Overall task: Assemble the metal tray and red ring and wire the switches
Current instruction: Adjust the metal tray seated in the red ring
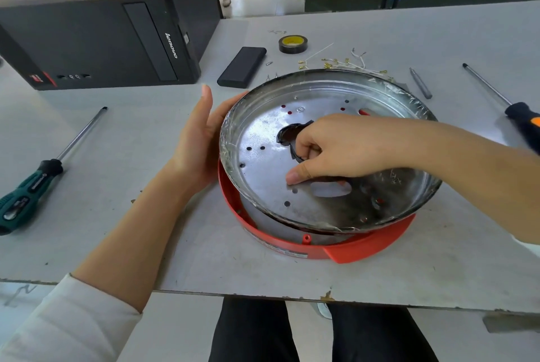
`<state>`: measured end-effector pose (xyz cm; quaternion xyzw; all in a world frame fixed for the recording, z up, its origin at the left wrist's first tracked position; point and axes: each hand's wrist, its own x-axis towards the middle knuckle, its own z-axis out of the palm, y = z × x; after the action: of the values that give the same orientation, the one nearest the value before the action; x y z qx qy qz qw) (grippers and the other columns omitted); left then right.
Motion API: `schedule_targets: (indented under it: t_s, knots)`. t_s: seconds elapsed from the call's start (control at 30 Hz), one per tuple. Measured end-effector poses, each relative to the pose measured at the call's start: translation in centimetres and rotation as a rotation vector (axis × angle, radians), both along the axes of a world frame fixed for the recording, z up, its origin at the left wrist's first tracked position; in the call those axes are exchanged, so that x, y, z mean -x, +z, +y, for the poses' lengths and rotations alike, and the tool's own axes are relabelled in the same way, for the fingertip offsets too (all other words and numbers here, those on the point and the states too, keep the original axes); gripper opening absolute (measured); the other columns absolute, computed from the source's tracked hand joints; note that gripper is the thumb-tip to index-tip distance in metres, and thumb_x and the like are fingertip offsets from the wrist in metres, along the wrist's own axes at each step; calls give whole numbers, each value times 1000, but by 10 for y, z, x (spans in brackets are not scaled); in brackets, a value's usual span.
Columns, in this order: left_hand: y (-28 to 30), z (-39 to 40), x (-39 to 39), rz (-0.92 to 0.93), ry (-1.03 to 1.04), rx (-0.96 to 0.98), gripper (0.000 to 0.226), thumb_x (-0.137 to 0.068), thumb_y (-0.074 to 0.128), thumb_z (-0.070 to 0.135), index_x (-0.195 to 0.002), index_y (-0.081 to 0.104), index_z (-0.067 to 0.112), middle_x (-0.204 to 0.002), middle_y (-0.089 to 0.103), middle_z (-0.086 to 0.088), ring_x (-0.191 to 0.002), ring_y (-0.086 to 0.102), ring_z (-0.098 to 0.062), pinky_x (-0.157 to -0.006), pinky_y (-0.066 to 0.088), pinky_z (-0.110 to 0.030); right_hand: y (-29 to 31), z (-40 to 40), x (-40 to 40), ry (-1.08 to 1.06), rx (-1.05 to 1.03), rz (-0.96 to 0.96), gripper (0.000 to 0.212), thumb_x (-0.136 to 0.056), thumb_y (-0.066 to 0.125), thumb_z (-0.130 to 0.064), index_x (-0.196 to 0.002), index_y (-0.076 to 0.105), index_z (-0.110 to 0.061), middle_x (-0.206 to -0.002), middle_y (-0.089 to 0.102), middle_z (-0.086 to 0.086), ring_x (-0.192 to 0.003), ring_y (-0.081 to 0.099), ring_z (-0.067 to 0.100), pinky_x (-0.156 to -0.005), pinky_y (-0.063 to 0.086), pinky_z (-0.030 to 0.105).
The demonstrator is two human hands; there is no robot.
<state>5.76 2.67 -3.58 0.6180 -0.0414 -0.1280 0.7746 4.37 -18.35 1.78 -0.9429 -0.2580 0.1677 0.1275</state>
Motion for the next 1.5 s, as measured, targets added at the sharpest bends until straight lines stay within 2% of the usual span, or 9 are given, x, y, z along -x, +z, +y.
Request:
schedule_targets:
  t_s: [0.23,0.4,0.57,0.63,0.77,0.93,1.2,1.37,1.5]
  knots:
    - [-2,2,-5,10,10,36,68,-97,18,62,-137,51,16,-130,63,-6,-118,62,-24,-81,57,-33,4,-5,-3,-43,-31,-29,45,-75,60,-64,-72,61,-19,-52,52,-8,-42,43,2,-44,32,19]
    - [-2,6,-10,-45,-8,-45,45,-93,41,14,-137,51,14,-131,60,-15,-120,57,-34,-105,43,-49,7,-12,-6,-66,-75,-12,42,-74,62,-62,-66,57,-20,-43,50,-13,-41,43,-1,-41,33,12]
    - [-5,6,-9,-60,-6,-99,59,-86,35,-16,-135,52,11,-100,71,-6,-84,68,-21,-77,56,-31,16,-21,-8,-66,-72,-47,42,-76,59,-62,-65,58,-21,-42,49,-18,-42,43,-1,-42,32,13]
    - [-5,6,-8,-48,-13,-94,64,-85,31,-21,-136,50,12,-105,71,-7,-84,70,-20,-75,58,-28,21,-27,-9,-67,-69,-58,42,-76,59,-61,-64,58,-20,-44,50,-18,-42,43,0,-44,31,17]
    - [-5,6,-8,-22,-1,-64,65,-87,30,-20,-139,47,16,-135,58,-13,-111,63,-30,-93,54,-35,29,-40,-10,-104,-61,-45,48,-66,52,-69,-66,61,-22,-48,54,-18,-46,45,2,-54,35,30]
    - [-4,5,-9,17,63,-26,60,-89,32,-17,-125,56,25,-133,61,-8,-118,60,-32,-96,53,-37,28,-50,-11,-152,-50,-51,42,-72,56,-63,-64,60,-22,-47,54,-17,-48,45,7,-56,36,31]
    - [-5,-6,-8,2,104,10,55,-90,35,-16,-126,55,20,-107,74,-2,-74,70,-14,-64,57,-24,6,-24,-3,-126,-62,-63,48,-77,60,-60,-72,63,-12,-49,50,-6,-43,41,6,-42,29,20]
    - [-5,-9,-7,-1,120,-29,50,-92,45,-9,-135,54,16,-113,70,-7,-96,59,-25,-78,57,-30,-5,-7,-2,-124,-52,-96,62,-80,60,-60,-80,63,1,-56,40,4,-51,35,18,-38,24,21]
    - [-4,-11,-8,-10,124,-27,48,-94,45,-6,-135,52,16,-108,72,-4,-86,65,-19,-74,58,-27,-9,-4,-3,-128,-60,-102,60,-82,59,-58,-78,64,2,-57,44,7,-51,38,18,-38,24,21]
